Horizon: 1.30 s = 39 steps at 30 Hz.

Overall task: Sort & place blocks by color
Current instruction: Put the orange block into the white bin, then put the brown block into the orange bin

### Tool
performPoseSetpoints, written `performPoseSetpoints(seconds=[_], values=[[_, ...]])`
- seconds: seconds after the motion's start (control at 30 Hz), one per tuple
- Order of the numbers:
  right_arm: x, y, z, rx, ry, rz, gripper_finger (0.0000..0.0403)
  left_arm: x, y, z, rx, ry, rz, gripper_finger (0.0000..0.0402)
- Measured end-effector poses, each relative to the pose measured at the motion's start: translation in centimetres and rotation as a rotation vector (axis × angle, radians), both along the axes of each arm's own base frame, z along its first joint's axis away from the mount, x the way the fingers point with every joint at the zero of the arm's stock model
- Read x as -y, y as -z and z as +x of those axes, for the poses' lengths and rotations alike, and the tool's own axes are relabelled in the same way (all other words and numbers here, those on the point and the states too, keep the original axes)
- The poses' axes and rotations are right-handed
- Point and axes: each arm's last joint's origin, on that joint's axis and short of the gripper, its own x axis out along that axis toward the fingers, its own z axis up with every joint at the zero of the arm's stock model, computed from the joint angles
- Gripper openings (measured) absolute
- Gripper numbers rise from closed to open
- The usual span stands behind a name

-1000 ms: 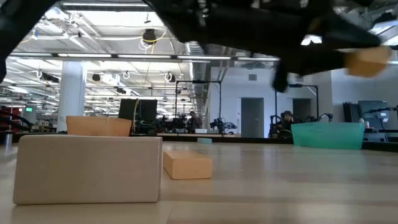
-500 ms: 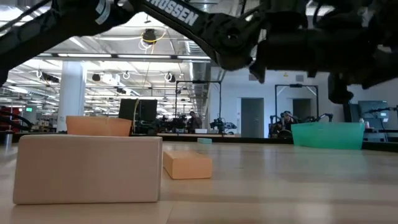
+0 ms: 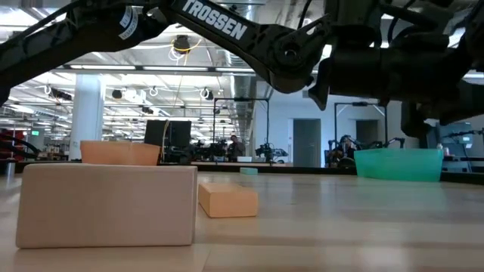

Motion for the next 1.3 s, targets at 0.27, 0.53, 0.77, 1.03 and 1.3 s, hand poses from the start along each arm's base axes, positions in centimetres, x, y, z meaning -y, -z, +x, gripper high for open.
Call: performPoseSetpoints(seconds=[0.27,0.53,0.77,1.03,1.3], values=[[0.0,0.0,0.0,0.000,0.003,0.000,0.0378,-0.6,-0.5,-0.2,-0.077,0.055,0.065,0.0229],[0.0,-0.1,0.1,0.018,0.022,-0.008,0.0378,-1.7,-6.2,-3.3,-0.418,0.035,0.222,0.0230],[0.1,-0.1,0.2,0.042,0.003,-0.075,0.0378,-1.8,-9.7,-9.2,-0.850,0.081,0.372,0.0231],[0.0,-0.4,0.3,0.082,-0.057,-0.140,0.0378,2.1,-12.3,-15.1,-1.200,0.122,0.399,0.0231],[-0.3,1.1,0.9,0.084,-0.103,-0.205,0.0378,10.4,-13.8,-18.7,-1.185,0.126,0.361,0.0231]])
